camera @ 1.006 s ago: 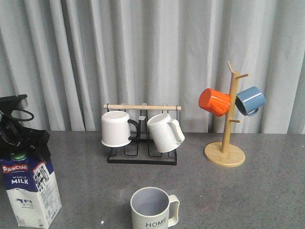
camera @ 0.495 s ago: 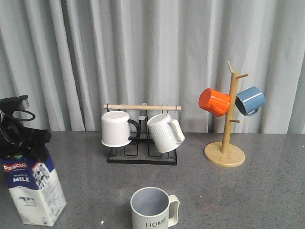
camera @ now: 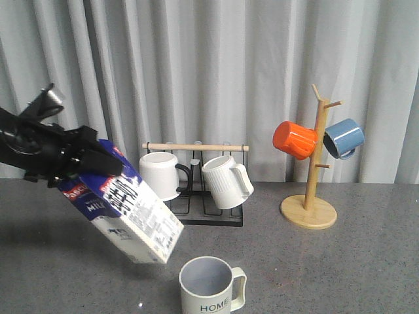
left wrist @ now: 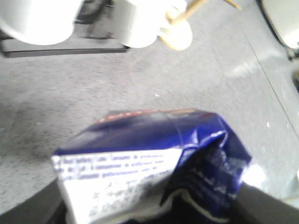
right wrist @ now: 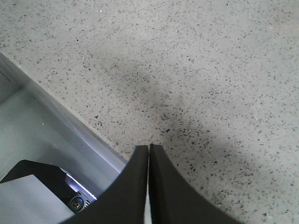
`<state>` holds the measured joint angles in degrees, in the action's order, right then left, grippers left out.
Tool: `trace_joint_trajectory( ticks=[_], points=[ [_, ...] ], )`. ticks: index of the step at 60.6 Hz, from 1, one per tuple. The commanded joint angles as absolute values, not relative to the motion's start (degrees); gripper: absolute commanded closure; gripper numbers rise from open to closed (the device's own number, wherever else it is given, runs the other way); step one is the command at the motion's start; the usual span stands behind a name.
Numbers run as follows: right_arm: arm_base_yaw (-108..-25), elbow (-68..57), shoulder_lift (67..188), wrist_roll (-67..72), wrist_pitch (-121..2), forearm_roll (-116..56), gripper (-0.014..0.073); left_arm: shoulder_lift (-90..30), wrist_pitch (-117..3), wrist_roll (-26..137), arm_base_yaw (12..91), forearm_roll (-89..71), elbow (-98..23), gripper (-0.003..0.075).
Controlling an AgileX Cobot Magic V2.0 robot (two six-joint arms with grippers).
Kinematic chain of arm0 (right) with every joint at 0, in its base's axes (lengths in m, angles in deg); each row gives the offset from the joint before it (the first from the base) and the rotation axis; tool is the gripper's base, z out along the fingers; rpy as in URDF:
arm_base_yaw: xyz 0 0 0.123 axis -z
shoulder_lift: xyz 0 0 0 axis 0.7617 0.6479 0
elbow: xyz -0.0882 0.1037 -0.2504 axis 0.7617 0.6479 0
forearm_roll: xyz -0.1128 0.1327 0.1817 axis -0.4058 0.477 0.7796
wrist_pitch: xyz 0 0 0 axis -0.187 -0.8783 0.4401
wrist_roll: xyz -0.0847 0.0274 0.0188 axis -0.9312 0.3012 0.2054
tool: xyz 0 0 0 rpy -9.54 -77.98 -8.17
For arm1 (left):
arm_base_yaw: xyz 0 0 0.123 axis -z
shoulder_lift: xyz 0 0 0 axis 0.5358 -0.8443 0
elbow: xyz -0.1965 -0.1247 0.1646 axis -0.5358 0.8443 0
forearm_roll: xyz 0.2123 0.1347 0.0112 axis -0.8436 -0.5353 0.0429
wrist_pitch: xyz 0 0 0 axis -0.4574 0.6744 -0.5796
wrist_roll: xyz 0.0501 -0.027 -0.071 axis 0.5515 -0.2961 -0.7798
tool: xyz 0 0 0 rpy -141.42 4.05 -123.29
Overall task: Place milk next to cup
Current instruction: 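Lift the milk carton and carry it beside the white mug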
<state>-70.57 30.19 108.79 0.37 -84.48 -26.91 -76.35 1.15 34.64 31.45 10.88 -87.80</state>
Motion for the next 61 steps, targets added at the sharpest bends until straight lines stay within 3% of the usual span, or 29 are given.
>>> trace_joint_trajectory(
  ticks=[1, 18, 61],
  points=[
    [-70.35, 28.66, 108.46, 0.44, -82.01, -26.46, 0.0599, -73.46, 0.09, 34.03, 35.09, 8.01, -89.63, 0.0696],
    [-70.35, 28.66, 108.14, 0.44, -82.73, -26.46, 0.0599, -73.46, 0.51, 28.62, 43.18, -9.82, -89.63, 0.0696],
    [-70.35, 28.66, 108.14, 0.84, -82.93, -26.46, 0.0599, -76.52, 1.47, 25.57, 52.50, -19.10, -89.58, 0.0660]
  ],
)
